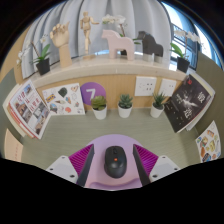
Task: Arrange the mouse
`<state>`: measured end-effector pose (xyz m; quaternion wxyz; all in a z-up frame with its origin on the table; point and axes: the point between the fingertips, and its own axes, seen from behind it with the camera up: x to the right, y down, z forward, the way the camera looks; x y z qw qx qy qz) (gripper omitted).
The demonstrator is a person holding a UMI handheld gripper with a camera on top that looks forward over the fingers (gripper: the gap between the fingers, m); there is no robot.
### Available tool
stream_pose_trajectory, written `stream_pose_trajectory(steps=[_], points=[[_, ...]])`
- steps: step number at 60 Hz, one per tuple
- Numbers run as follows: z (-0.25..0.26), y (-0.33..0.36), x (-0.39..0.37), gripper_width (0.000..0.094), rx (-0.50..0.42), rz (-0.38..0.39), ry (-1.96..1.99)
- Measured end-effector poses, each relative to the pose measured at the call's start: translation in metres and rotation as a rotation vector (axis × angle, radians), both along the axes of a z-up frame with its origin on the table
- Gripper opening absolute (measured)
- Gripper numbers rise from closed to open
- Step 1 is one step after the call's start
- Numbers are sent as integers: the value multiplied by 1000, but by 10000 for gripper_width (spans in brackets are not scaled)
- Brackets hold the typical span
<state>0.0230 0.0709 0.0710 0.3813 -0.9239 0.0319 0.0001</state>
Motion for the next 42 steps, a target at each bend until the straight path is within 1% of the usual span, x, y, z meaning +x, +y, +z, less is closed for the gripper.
stream_pose_trajectory(steps=[11,19,27,42], points=[[95,-18,-32,766,89,22,4],[146,-38,-61,767,146,49,22],[182,-53,-83,765,203,69,43],[208,-72,-103,765,248,95,23]])
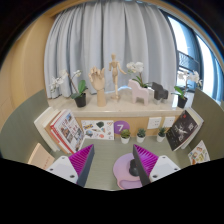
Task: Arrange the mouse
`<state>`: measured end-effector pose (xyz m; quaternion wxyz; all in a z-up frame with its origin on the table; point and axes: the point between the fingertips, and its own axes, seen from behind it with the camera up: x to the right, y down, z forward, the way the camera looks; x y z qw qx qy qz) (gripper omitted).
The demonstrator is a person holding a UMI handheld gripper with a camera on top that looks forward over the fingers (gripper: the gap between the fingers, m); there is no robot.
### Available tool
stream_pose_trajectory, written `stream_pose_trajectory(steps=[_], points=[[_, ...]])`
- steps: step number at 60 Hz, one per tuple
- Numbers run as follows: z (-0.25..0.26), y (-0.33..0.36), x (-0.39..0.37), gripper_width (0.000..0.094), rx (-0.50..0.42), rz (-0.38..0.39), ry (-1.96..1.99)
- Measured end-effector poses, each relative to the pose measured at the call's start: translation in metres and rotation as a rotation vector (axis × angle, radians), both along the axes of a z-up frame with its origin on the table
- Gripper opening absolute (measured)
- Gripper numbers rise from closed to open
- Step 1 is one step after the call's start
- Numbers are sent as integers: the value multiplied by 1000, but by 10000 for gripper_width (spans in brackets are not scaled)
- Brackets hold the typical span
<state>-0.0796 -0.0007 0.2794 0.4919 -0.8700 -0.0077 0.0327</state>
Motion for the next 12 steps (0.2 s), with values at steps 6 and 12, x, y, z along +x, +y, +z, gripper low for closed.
stream_pose_trajectory(steps=[6,12], points=[[3,-2,0,765,2,-7,-1],[3,-4,-2,765,0,-11,-6]])
